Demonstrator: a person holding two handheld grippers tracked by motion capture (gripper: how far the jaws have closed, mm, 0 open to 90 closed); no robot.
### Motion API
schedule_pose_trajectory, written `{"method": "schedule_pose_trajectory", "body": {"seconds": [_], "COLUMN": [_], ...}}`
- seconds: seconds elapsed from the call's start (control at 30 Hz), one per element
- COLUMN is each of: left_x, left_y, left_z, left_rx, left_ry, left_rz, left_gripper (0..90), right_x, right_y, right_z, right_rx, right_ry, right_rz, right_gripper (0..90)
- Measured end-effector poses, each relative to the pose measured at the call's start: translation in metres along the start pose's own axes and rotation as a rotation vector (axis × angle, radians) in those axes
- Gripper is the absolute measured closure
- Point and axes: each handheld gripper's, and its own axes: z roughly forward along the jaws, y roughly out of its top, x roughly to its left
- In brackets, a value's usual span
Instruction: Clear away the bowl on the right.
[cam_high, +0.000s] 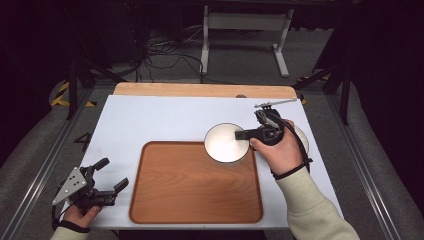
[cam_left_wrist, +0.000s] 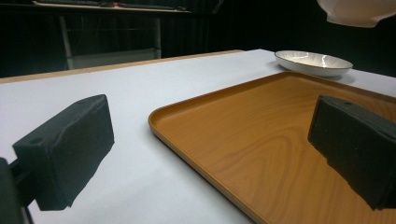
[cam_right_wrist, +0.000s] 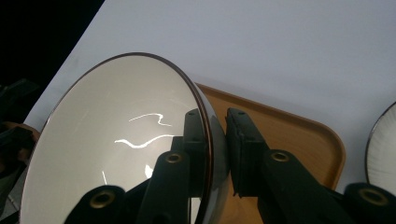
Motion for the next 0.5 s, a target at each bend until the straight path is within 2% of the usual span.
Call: {"method": "schedule_pose_trajectory", "body": {"seconds": [0.3,0.5], "left_x": [0.0,0.0], "left_y": [0.0,0.0], "left_z": [0.0,0.0], "left_rx": [0.003,0.0], "left_ry": [-0.001,0.0], "left_rz": [-0.001,-0.001], "left_gripper": [0.8,0.8], "right_x": [0.015,0.022], "right_y": [0.0,-0.004], "right_z": [0.011,0.022], "right_rx": [0.009,0.004], "right_ry": [0.041,0.095], "right_rz": [-0.018,-0.008], "right_gripper": [78.4,77.9]}}
